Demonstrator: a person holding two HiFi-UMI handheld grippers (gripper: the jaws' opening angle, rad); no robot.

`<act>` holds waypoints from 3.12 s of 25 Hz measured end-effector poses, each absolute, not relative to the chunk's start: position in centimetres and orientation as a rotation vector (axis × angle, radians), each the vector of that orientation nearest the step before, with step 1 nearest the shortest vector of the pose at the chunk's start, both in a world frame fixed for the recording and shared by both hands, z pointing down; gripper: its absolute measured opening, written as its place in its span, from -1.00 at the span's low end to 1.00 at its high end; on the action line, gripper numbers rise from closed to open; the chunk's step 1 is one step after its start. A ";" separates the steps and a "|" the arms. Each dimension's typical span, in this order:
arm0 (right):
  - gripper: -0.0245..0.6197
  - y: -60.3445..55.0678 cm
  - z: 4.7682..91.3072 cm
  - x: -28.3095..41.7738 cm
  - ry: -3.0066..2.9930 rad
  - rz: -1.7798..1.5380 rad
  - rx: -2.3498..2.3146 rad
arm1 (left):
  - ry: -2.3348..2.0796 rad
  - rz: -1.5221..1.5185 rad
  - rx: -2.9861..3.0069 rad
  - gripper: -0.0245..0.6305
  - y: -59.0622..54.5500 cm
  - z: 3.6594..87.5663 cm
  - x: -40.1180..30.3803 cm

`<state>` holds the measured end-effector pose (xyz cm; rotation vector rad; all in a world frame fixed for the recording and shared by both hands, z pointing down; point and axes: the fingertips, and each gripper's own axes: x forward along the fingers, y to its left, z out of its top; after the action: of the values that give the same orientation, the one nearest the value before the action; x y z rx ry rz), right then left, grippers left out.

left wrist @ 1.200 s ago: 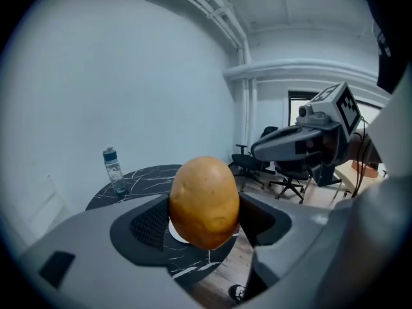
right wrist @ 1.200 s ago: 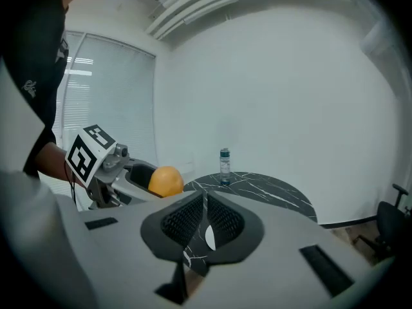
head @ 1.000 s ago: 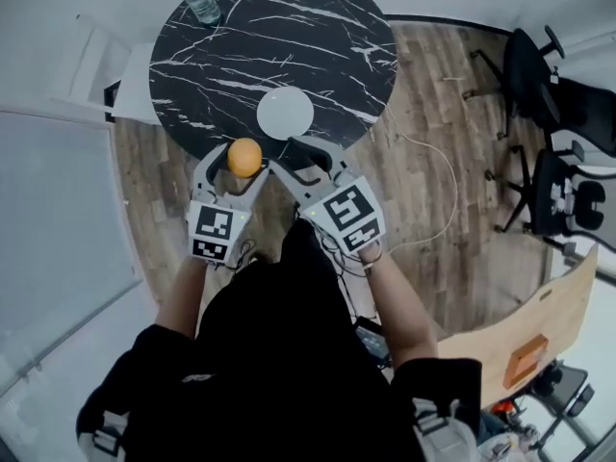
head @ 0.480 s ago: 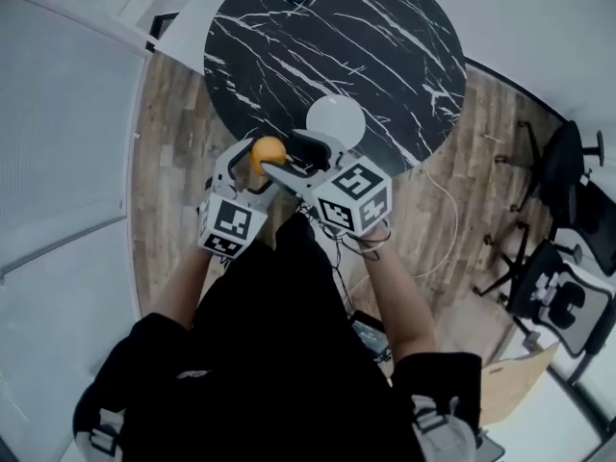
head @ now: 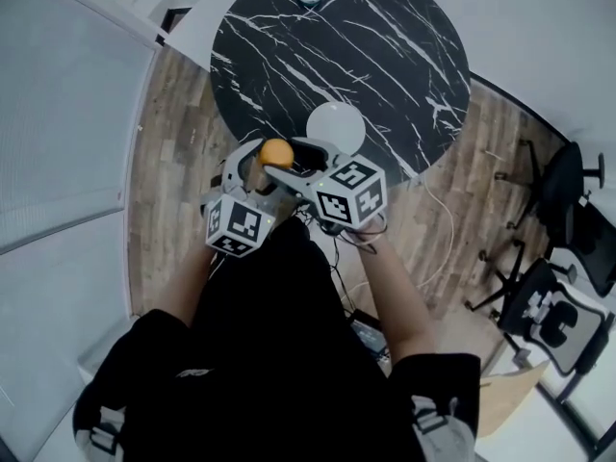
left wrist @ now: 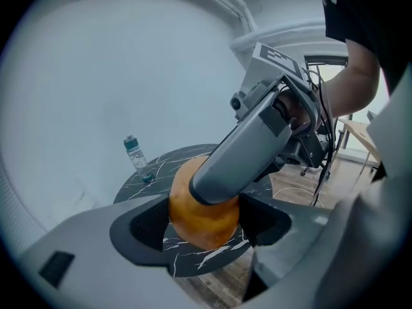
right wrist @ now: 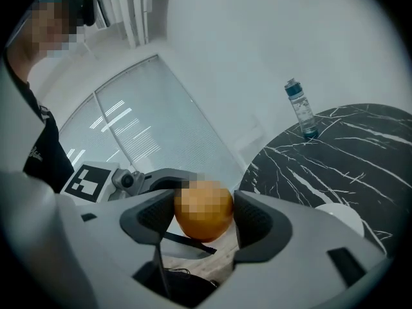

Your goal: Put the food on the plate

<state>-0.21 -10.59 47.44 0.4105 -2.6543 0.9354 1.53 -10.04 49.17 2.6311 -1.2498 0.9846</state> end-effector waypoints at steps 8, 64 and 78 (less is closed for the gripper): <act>-0.07 -10.5 47.3 3.3 -2.653 0.833 0.556 | -1.222 1.000 2.671 0.05 -9.9 49.4 4.7; -0.06 -21.2 61.6 11.7 -1.737 0.264 0.834 | -1.207 0.536 2.292 -0.93 -23.6 61.6 -0.1; -0.06 -21.9 65.0 11.0 -1.635 0.564 0.808 | -1.043 0.604 2.333 -0.93 -25.6 62.9 1.0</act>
<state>11.00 -21.88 65.00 0.8084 -1.6346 0.5642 1.00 -25.62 62.85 2.3326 -1.0429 0.6039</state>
